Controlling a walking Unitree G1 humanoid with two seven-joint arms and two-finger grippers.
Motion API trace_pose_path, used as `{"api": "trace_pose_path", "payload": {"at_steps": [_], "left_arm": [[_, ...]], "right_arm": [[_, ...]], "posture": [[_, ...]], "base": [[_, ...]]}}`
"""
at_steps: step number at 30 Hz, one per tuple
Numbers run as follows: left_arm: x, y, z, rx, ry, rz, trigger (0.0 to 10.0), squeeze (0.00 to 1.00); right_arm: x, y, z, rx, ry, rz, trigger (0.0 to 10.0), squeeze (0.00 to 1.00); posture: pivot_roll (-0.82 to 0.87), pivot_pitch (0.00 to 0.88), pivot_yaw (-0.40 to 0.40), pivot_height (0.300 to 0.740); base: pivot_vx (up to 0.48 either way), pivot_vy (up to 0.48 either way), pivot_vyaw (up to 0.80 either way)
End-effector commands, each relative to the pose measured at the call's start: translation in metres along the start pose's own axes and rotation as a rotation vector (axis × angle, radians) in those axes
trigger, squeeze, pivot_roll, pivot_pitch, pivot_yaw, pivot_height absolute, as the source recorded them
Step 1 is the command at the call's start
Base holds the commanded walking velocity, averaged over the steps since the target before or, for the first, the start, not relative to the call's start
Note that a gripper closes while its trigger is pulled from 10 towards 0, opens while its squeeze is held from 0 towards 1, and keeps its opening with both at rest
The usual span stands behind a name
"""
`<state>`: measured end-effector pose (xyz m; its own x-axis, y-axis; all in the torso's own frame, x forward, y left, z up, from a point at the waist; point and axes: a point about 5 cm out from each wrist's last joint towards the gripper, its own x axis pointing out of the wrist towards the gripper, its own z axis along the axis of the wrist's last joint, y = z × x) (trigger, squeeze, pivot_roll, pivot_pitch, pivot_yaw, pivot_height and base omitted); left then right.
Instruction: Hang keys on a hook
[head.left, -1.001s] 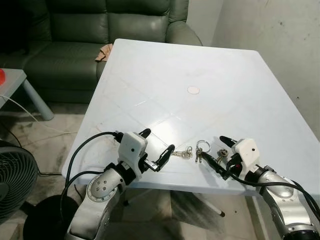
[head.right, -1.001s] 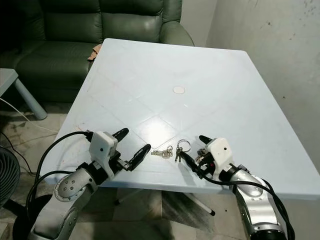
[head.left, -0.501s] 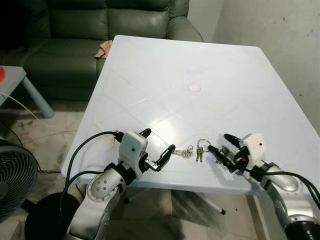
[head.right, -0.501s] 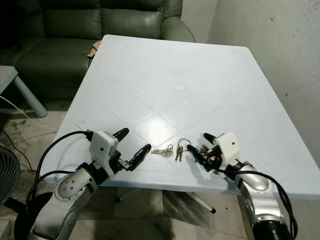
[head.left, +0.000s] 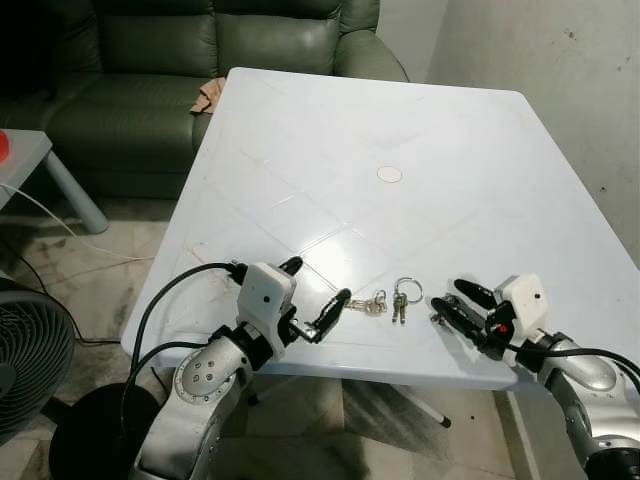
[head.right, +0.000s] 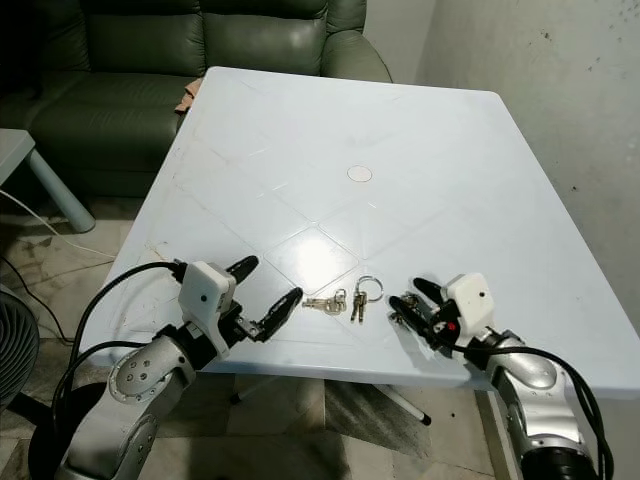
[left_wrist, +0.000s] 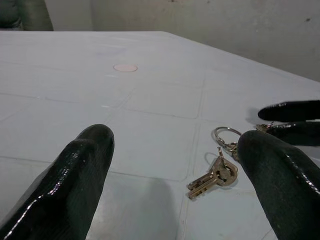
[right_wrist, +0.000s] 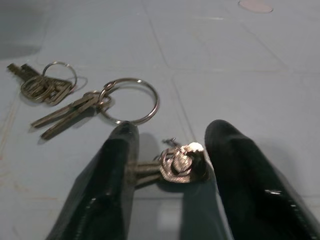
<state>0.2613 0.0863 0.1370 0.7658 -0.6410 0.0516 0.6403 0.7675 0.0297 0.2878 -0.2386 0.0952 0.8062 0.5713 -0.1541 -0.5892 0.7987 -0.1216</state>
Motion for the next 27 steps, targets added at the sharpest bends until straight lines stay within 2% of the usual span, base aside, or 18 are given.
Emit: {"api": "trace_pose_path", "payload": {"at_steps": [1, 6, 7, 8, 10, 11, 12, 13, 14, 21, 23, 24, 25, 26, 27], "left_arm": [[0.0, -0.003, 0.003, 0.001, -0.011, -0.007, 10.0, 0.0], [0.001, -0.003, 0.003, -0.001, -0.012, -0.009, 10.0, 0.0], [0.001, -0.003, 0.003, -0.001, -0.013, -0.01, 10.0, 0.0], [0.001, -0.003, 0.004, -0.002, -0.013, -0.008, 10.0, 0.0], [0.001, -0.003, 0.004, -0.005, -0.014, -0.008, 10.0, 0.0], [0.001, -0.003, 0.004, -0.007, -0.014, -0.008, 10.0, 0.0], [0.001, -0.003, 0.003, -0.008, -0.014, -0.009, 10.0, 0.0], [0.001, -0.003, 0.003, -0.008, -0.014, -0.009, 10.0, 0.0], [0.001, -0.003, 0.003, -0.008, -0.014, -0.009, 10.0, 0.0], [0.002, -0.004, 0.004, -0.012, -0.016, -0.013, 10.0, 0.0], [0.002, -0.005, 0.004, -0.013, -0.016, -0.013, 10.0, 0.0], [0.002, -0.005, 0.004, -0.013, -0.016, -0.012, 10.0, 0.0], [0.002, -0.005, 0.004, -0.014, -0.015, -0.012, 10.0, 0.0], [0.002, -0.005, 0.004, -0.014, -0.015, -0.012, 10.0, 0.0], [0.001, -0.005, 0.004, -0.015, -0.016, -0.011, 10.0, 0.0]], "right_arm": [[-0.003, 0.001, -0.001, -0.011, 0.014, 0.022, 10.0, 0.0], [-0.003, 0.001, -0.002, -0.018, 0.018, 0.02, 10.0, 0.0], [-0.003, 0.0, -0.002, -0.023, 0.015, 0.009, 9.6, 0.0], [-0.003, -0.001, -0.002, -0.025, 0.015, 0.005, 7.6, 0.0], [-0.003, -0.003, -0.002, -0.033, 0.015, -0.008, 7.3, 0.0], [-0.003, -0.004, -0.001, -0.039, 0.013, -0.017, 6.7, 0.0], [-0.003, -0.005, -0.001, -0.042, 0.011, -0.023, 2.9, 0.0], [-0.003, -0.005, -0.001, -0.042, 0.011, -0.023, 2.9, 0.0], [-0.004, -0.007, -0.001, -0.047, 0.013, -0.035, 0.0, 0.0], [-0.004, -0.009, 0.0, -0.056, 0.007, -0.046, 0.0, 0.0], [-0.005, -0.01, -0.001, -0.057, 0.011, -0.047, 1.3, 0.0], [-0.005, -0.01, -0.002, -0.058, 0.013, -0.05, 3.3, 0.0], [-0.005, -0.011, -0.002, -0.059, 0.014, -0.05, 3.3, 0.0], [-0.005, -0.01, -0.002, -0.06, 0.016, -0.049, 7.1, 0.0], [-0.005, -0.01, -0.003, -0.059, 0.018, -0.048, 10.0, 0.0]], "posture": [[-0.09, 0.146, -0.042, 0.74], [-0.09, 0.146, -0.042, 0.74], [-0.09, 0.141, -0.04, 0.74], [-0.09, 0.141, -0.04, 0.74], [-0.09, 0.141, -0.04, 0.74], [-0.09, 0.141, -0.04, 0.74], [-0.09, 0.135, -0.04, 0.74], [-0.09, 0.135, -0.04, 0.74], [-0.09, 0.135, -0.04, 0.74], [-0.09, 0.137, -0.042, 0.74], [-0.09, 0.137, -0.042, 0.74], [-0.09, 0.137, -0.042, 0.74], [-0.09, 0.137, -0.042, 0.74], [-0.09, 0.137, -0.042, 0.74], [-0.09, 0.137, -0.042, 0.74]], "base": [[0.0, 0.0, 0.0], [0.0, 0.0, 0.0], [0.0, 0.0, 0.0], [0.0, 0.0, 0.0], [0.0, 0.0, 0.0], [0.0, 0.0, 0.0], [0.0, 0.0, 0.0], [0.0, 0.0, 0.0], [0.0, 0.0, 0.0], [0.0, 0.0, 0.0], [0.0, 0.0, 0.0], [0.0, 0.0, 0.0], [0.0, 0.0, 0.0], [0.0, 0.0, 0.0], [0.0, 0.0, 0.0]]}}
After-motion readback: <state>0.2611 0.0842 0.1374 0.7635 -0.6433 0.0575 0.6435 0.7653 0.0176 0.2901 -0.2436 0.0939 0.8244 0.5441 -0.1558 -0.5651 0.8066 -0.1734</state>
